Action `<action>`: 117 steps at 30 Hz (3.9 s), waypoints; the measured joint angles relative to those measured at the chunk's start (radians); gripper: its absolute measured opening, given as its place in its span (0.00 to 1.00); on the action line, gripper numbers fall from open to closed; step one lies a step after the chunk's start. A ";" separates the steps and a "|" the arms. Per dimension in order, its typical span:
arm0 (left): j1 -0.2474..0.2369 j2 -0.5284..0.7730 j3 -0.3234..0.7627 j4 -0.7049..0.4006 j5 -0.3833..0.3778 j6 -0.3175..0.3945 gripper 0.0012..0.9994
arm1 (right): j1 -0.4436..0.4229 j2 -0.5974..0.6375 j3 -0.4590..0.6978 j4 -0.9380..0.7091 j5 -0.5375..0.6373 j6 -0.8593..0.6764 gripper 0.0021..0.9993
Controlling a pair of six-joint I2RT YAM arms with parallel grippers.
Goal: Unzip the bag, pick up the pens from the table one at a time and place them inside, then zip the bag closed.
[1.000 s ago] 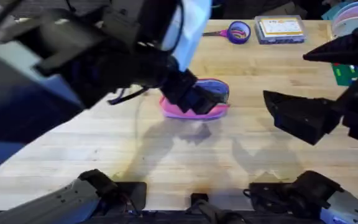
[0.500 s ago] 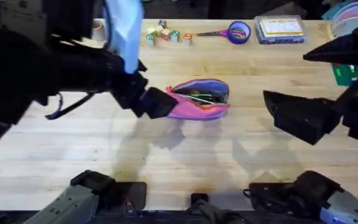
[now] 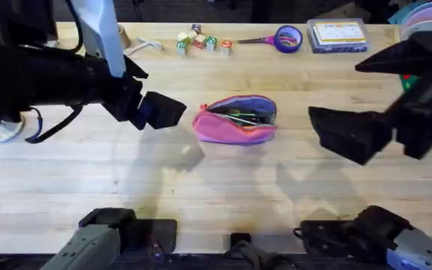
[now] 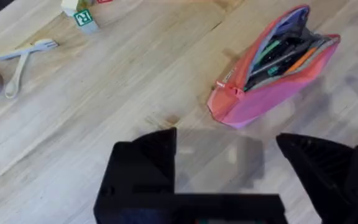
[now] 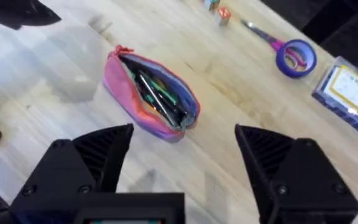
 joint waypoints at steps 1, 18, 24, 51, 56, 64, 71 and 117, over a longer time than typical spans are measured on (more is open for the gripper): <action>0.000 0.000 0.000 -0.006 0.000 0.000 0.99 | 0.000 0.010 0.000 0.000 0.000 0.000 1.00; 0.121 0.020 0.000 -0.096 0.075 0.287 0.99 | 0.000 0.092 0.000 0.040 -0.039 0.044 1.00; 0.259 0.128 0.000 -0.156 0.211 0.546 0.99 | 0.000 0.112 0.001 0.059 -0.085 0.118 1.00; 0.385 0.617 0.000 -0.274 0.462 1.364 0.99 | 0.000 0.484 0.240 0.043 -0.222 0.322 1.00; 0.385 0.681 0.000 -0.267 0.485 1.384 0.99 | 0.000 0.484 0.241 0.045 -0.222 0.332 1.00; 0.385 0.683 0.000 -0.266 0.488 1.388 0.99 | 0.000 0.502 0.243 0.107 -0.222 0.346 1.00; 0.385 0.683 0.000 -0.266 0.488 1.389 0.99 | 0.035 0.578 0.244 0.133 -0.181 0.376 1.00; 0.385 0.683 0.000 -0.266 0.488 1.389 0.99 | 0.294 1.098 0.244 0.361 0.158 0.579 0.97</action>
